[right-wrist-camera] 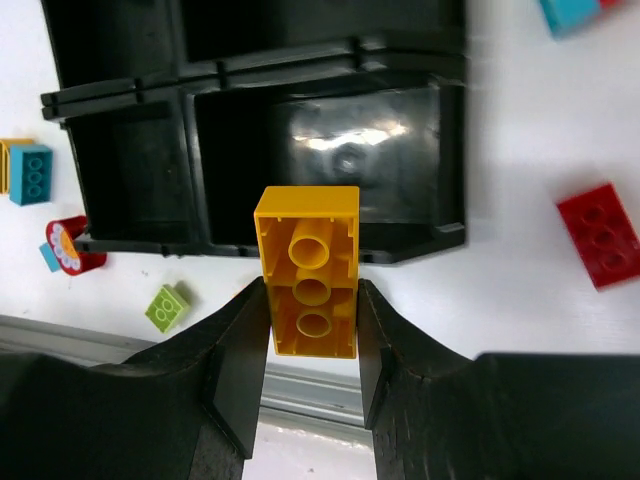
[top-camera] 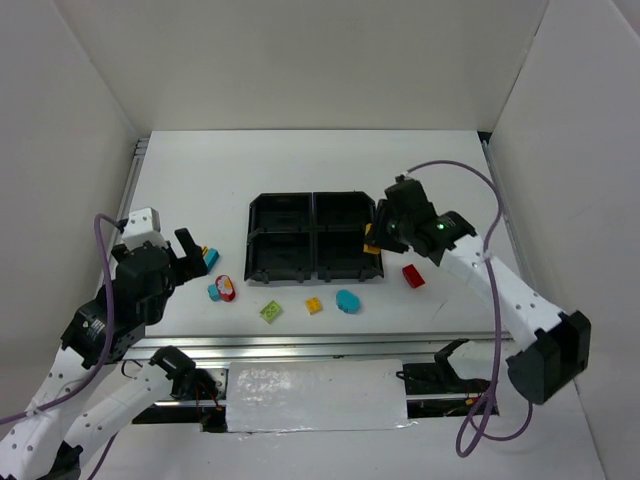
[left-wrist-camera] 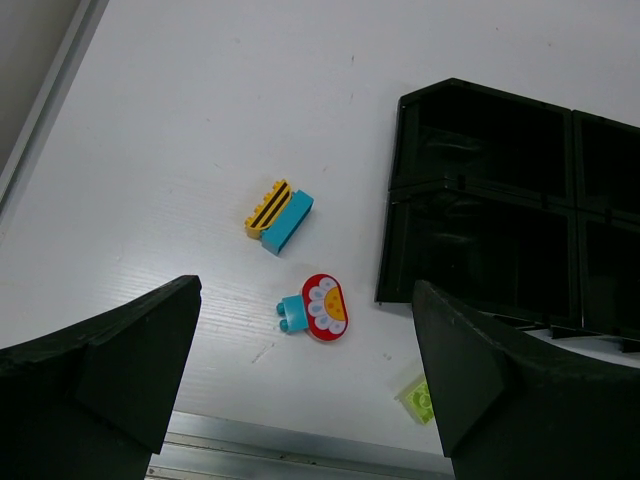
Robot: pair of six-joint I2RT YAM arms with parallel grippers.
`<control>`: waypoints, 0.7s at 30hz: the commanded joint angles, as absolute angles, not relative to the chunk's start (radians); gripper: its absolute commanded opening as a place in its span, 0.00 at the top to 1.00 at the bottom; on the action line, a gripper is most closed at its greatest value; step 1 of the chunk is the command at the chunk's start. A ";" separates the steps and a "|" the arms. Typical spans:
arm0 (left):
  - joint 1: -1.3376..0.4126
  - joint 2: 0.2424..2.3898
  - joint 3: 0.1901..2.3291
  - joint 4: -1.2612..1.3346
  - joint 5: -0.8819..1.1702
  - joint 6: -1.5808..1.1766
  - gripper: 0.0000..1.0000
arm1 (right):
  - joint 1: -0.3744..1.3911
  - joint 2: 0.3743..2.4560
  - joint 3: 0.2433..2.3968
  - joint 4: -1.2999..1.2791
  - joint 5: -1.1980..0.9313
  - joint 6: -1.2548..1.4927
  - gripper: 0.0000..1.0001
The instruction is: Sort the legos into containers by color
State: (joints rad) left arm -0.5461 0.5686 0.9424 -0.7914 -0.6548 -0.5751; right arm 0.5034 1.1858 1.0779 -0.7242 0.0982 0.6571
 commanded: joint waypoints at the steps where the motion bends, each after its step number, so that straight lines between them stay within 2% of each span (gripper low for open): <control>1: -0.543 0.591 0.942 -0.765 -0.670 -0.558 0.01 | 0.554 1.348 1.204 -0.758 0.122 0.597 0.97; 5: -0.543 0.594 0.940 -0.761 -0.673 -0.558 0.01 | 0.584 1.475 1.308 -0.759 0.137 0.588 0.92; 8: -0.543 0.595 0.939 -0.759 -0.673 -0.555 0.00 | 0.600 1.538 1.344 -0.749 0.146 0.588 0.85; 13: -0.543 0.607 0.940 -0.758 -0.672 -0.555 0.00 | 0.607 1.615 1.385 -0.739 0.143 0.575 0.57; 14: -0.542 0.614 0.940 -0.758 -0.672 -0.555 0.01 | 0.612 1.620 1.397 -0.741 0.147 0.572 0.46; 17: -0.542 0.620 0.940 -0.756 -0.670 -0.554 0.01 | 0.618 1.634 1.426 -0.755 0.166 0.565 0.36; 21: -0.543 0.620 0.942 -0.759 -0.673 -0.555 0.01 | 0.627 1.629 1.468 -0.776 0.176 0.555 0.29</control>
